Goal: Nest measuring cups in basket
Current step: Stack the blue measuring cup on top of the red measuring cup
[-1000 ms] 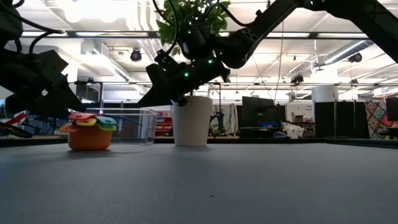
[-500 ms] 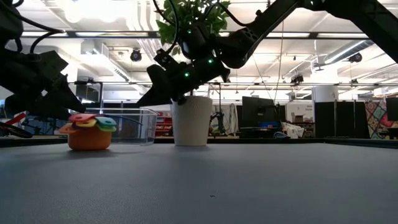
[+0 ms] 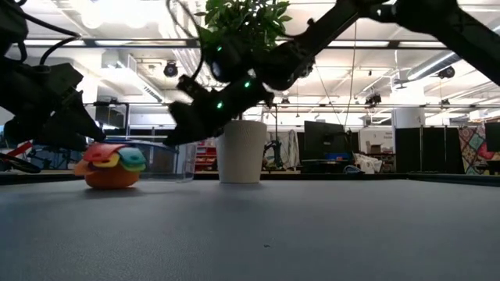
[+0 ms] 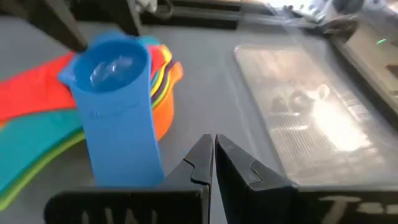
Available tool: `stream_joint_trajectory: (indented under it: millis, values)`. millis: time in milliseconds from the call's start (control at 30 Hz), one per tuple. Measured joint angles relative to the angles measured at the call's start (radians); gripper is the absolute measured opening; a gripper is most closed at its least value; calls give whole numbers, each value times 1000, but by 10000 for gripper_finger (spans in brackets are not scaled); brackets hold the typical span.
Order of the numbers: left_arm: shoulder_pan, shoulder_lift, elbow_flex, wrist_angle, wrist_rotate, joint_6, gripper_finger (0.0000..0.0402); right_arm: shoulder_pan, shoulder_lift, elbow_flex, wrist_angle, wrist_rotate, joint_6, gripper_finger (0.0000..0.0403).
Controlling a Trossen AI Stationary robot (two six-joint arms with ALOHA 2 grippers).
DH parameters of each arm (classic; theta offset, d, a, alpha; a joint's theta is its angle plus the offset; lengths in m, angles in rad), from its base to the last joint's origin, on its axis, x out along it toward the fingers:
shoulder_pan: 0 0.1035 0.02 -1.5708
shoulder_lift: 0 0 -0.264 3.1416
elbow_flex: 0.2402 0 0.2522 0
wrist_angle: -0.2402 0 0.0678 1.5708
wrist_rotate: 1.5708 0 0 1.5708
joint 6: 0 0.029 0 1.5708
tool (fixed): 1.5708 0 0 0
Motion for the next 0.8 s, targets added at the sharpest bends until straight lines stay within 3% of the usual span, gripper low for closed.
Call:
stream_joint_trajectory:
  millis: [233,467,800]
  values:
    - [0,-27,13,-24,5,35,249,-2,88,164,-154,-2,-17,8]
    - [0,-42,108,-124,30,102,249,22,144,314,-339,-21,-19,8]
    - [-5,-39,196,-190,65,106,249,37,133,314,-397,-20,0,8]
